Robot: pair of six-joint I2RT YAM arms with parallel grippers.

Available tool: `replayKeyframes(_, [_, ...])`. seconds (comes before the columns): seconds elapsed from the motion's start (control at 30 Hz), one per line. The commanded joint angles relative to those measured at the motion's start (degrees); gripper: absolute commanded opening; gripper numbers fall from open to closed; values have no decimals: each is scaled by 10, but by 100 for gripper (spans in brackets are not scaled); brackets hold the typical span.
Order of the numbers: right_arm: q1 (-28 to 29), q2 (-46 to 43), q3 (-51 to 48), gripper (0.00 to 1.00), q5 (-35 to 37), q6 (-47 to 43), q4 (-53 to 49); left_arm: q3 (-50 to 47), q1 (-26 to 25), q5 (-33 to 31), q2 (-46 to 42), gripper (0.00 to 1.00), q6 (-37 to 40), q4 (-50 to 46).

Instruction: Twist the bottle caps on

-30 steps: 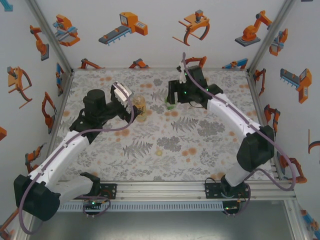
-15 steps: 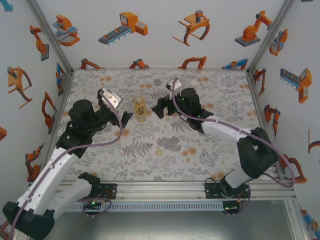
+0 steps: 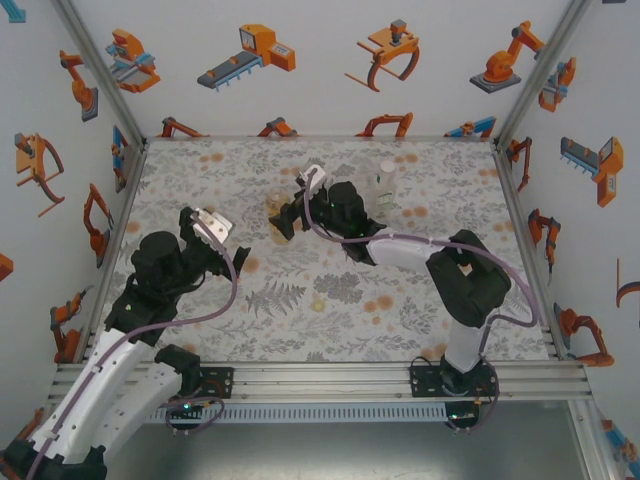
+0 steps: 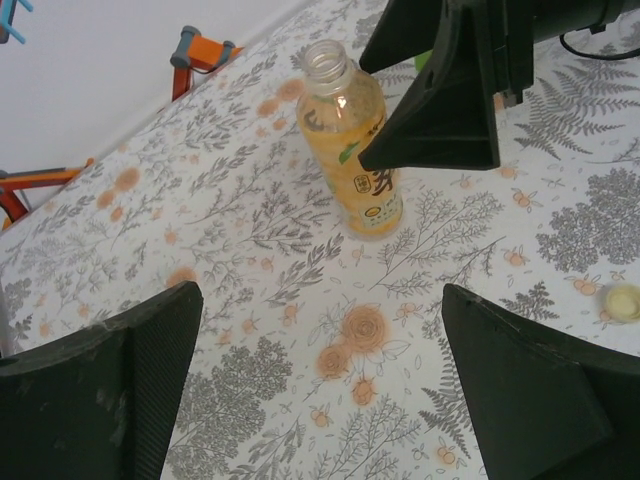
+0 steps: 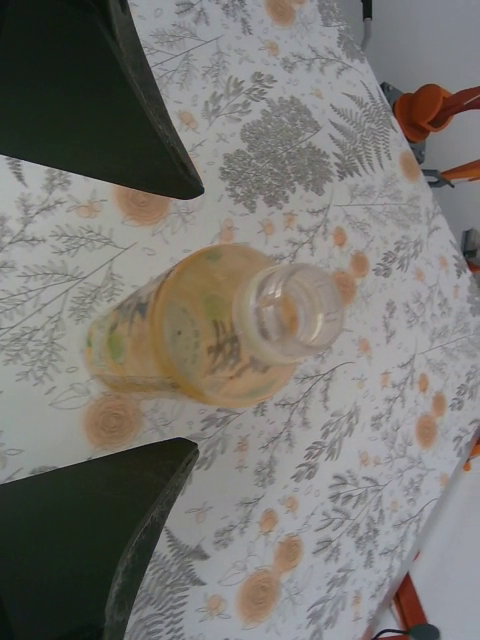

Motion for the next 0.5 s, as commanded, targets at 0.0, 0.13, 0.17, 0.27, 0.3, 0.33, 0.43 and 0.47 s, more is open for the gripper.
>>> replayKeyframes(0.0, [8,26,31,93,30,-7,48,1,5,-20,-10,97,-4,0])
replayKeyframes(0.13, [11,63,62,93,48,10,56,-2,4,-24,-16,98,-5,3])
replayKeyframes(0.17, [12,73,71,92,51,20,57,-2,5,-23,-16,98,-5,4])
replayKeyframes(0.27, [13,100,92,88,48,35,62,-1,4,-24,-16,98,-6,2])
replayKeyframes(0.3, [16,104,95,87,49,34,65,-1,5,-25,-16,98,-8,2])
replayKeyframes(0.33, [17,109,96,86,53,33,67,0,5,-27,-15,98,-12,1])
replayKeyframes(0.43, [25,115,95,83,56,25,67,3,5,-26,-10,99,-19,-3])
replayKeyframes(0.47, [27,115,93,82,59,18,66,5,5,-26,-7,99,-19,-5])
